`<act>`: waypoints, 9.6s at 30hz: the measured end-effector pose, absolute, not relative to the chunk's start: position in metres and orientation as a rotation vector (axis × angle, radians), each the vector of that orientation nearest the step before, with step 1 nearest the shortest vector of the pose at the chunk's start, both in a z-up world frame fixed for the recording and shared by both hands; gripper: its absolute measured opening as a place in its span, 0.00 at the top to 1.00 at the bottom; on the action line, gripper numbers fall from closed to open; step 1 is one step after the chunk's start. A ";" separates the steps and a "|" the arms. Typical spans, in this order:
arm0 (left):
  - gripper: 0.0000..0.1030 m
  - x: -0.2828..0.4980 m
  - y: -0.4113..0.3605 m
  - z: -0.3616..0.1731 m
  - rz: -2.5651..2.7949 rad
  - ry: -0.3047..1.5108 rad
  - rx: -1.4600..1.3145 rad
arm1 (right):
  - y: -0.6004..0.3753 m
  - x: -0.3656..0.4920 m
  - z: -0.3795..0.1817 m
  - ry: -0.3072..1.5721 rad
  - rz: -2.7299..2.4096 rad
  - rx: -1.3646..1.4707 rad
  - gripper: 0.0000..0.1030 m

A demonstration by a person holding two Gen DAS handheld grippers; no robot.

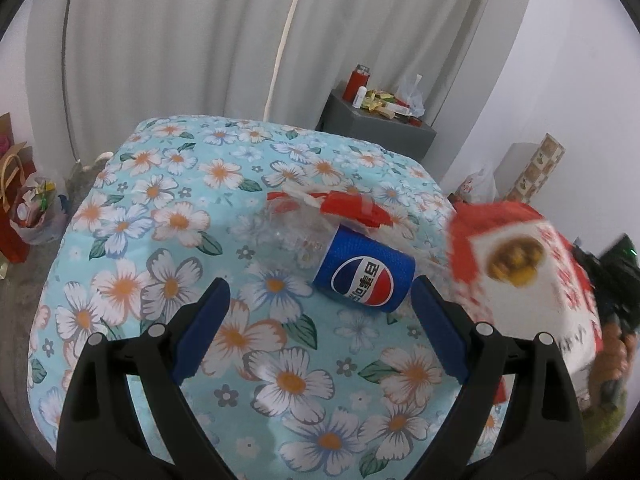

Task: Collect trash
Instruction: 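Grasp and lift the red-and-white food box with the right gripper while the left gripper reaches the blue Pepsi cup, then grasp the blue Pepsi cup and red lid with the left gripper and lift, then carry the food box and Pepsi cup over the blue wastebasket and open both grippers, then move both open tools back toward the bed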

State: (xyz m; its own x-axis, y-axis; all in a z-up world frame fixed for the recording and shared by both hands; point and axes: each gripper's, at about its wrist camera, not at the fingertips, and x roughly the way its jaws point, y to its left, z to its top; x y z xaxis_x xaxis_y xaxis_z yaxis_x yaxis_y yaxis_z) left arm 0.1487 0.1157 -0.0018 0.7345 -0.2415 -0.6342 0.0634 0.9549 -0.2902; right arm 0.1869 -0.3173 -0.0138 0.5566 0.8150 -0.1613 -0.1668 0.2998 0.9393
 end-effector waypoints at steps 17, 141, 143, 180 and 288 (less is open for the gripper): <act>0.15 0.156 0.115 0.002 -0.211 0.688 -0.313 | -0.296 0.136 -0.001 0.802 0.582 0.840 0.73; 0.74 0.220 -0.210 0.043 -0.737 0.734 0.244 | -0.592 0.016 -0.135 0.416 -0.232 1.312 0.93; 0.74 0.221 -0.218 0.037 -0.747 0.746 0.256 | -0.606 0.032 -0.167 0.400 -0.216 1.408 0.92; 0.43 0.225 -0.526 -0.188 -0.969 1.303 0.440 | -0.643 0.022 -0.289 0.652 -0.631 1.264 0.48; 0.15 0.111 0.122 -0.019 -0.139 0.901 -0.268 | -0.271 0.168 -0.015 0.881 0.367 0.541 0.17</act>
State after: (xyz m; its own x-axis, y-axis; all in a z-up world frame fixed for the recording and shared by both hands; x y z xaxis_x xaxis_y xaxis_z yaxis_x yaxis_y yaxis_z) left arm 0.1107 0.1215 -0.0191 0.6147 -0.2312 -0.7541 0.0073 0.9577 -0.2877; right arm 0.1682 -0.2712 -0.0151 0.5888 0.5131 -0.6246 -0.0823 0.8068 0.5851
